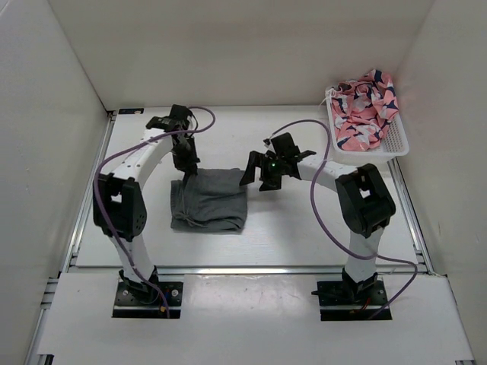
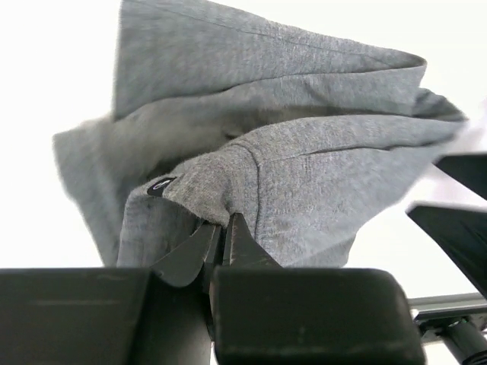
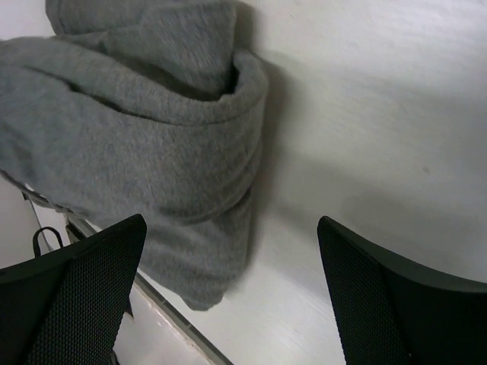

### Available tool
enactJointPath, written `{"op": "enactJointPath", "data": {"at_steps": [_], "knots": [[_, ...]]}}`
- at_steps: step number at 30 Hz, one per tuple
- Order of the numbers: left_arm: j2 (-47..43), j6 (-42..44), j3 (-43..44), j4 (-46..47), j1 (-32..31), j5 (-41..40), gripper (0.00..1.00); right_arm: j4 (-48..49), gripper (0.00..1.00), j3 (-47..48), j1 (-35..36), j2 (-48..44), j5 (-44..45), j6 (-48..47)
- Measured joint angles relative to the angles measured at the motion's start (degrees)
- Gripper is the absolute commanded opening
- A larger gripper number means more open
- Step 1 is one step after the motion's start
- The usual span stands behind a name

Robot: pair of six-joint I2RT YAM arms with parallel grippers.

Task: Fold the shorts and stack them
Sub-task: Fold the shorts

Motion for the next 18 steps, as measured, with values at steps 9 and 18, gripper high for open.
{"op": "enactJointPath", "data": {"at_steps": [9, 18], "knots": [[-10.08, -0.94, -4.42, -1.95, 5.99, -2.64, 0.10, 1.90, 0.89, 5.81, 3.78, 7.93, -2.75, -1.22], [-9.68, -0.74, -6.34, -1.40, 8.74, -2.51, 0.10, 8.52, 0.74, 9.99, 8.94, 13.14, -5.75, -0.70]]}}
